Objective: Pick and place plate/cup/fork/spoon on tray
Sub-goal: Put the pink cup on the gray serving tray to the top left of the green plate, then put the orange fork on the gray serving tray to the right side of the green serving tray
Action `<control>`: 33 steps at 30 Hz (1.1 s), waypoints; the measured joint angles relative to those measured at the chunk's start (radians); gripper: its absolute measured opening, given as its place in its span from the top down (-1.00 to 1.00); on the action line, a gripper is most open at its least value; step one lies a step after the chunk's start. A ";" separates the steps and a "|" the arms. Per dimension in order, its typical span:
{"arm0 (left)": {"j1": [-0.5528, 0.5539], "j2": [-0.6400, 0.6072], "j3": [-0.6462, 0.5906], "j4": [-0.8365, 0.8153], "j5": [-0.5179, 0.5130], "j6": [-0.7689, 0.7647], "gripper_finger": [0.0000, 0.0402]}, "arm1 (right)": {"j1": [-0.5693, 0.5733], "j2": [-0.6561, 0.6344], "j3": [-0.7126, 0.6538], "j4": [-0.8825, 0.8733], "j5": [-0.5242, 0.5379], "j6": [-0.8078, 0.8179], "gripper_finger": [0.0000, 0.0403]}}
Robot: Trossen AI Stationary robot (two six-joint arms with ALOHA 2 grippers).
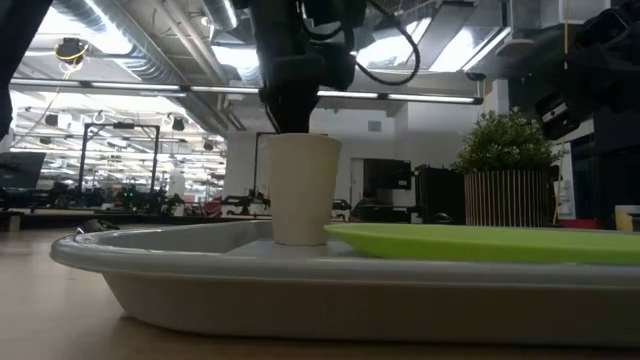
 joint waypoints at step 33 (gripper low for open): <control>-0.325 0.000 0.290 -0.495 -0.266 -0.624 0.76 | 0.000 0.000 0.000 0.000 -0.008 -0.102 0.53</control>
